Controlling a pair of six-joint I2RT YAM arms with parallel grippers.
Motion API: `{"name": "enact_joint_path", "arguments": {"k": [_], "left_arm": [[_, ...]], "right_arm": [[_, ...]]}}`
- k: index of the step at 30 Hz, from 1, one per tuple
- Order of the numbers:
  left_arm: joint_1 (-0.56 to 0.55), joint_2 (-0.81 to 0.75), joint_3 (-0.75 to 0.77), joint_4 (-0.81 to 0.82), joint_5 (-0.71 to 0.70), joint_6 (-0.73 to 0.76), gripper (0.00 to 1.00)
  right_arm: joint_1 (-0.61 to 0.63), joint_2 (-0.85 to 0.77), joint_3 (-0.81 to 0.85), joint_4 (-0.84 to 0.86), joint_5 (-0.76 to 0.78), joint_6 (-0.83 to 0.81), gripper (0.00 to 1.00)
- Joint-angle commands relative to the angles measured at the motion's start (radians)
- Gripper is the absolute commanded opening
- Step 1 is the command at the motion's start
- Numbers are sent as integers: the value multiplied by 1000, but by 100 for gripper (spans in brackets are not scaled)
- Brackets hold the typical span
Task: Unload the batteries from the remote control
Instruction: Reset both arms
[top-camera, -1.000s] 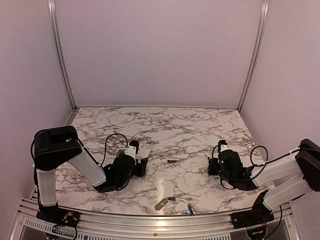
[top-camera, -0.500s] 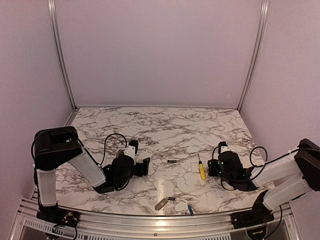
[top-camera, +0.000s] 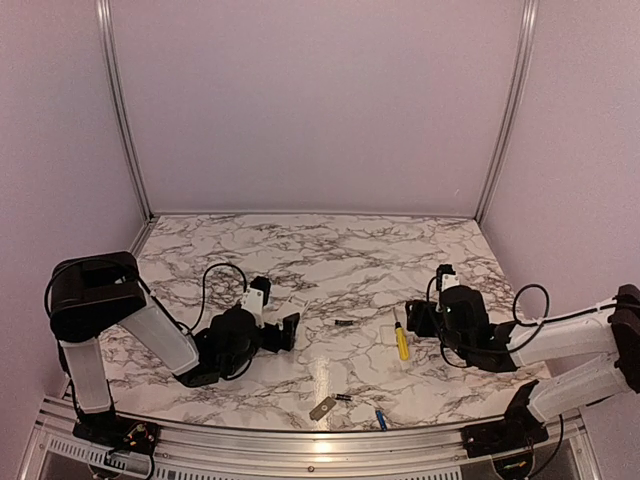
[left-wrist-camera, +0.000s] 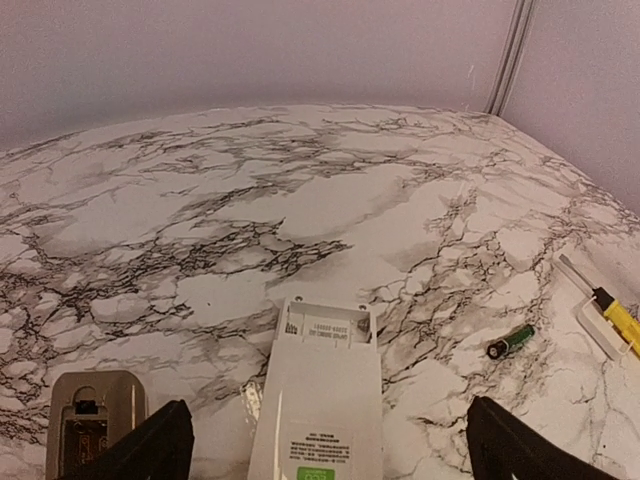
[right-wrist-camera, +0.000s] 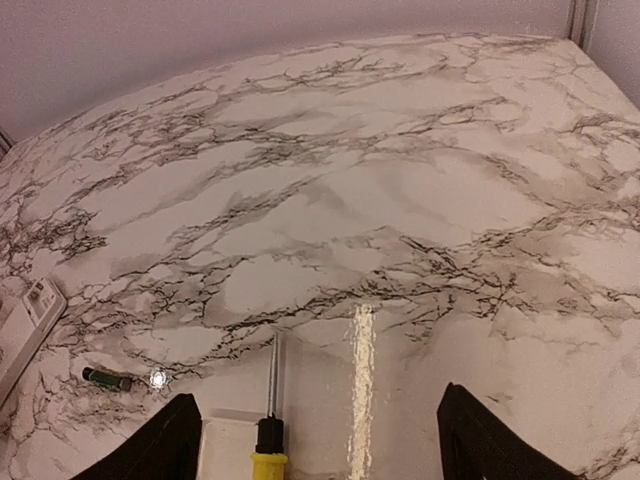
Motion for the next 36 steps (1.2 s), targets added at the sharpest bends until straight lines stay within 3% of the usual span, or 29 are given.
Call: {"name": "enact_joint_path", "arguments": {"k": [1,4,10,18,22,26,30,36], "left_arm": [[6,-74,-30,28,-9,54,99],[6,-107,-49,38,-28,86,99],[8,-199,-88,29,-138,132,99],[83,-423,-131,-146,-362,230,99],[181,-569,-80,-385,-391,205,99],[290,-695,-91,-424,-392,234,99],[435,-719,-51,-541,-369,223,99],[636,-698,-90,-489,-314,256,99]], "right_arm": [[3,-35,65,-51,20,-56,84],[2,-58,88,-50,29,-90,98],[2,-83,142,-30,49,-174,99],[2,-73,192,73,36,-331,99],[2,-79,184,157,-14,-395,99],[0,-79,180,213,-30,-434,99],[1,-81,177,236,-30,-490,99],[-11,-121,134,275,-20,-520,99]]}}
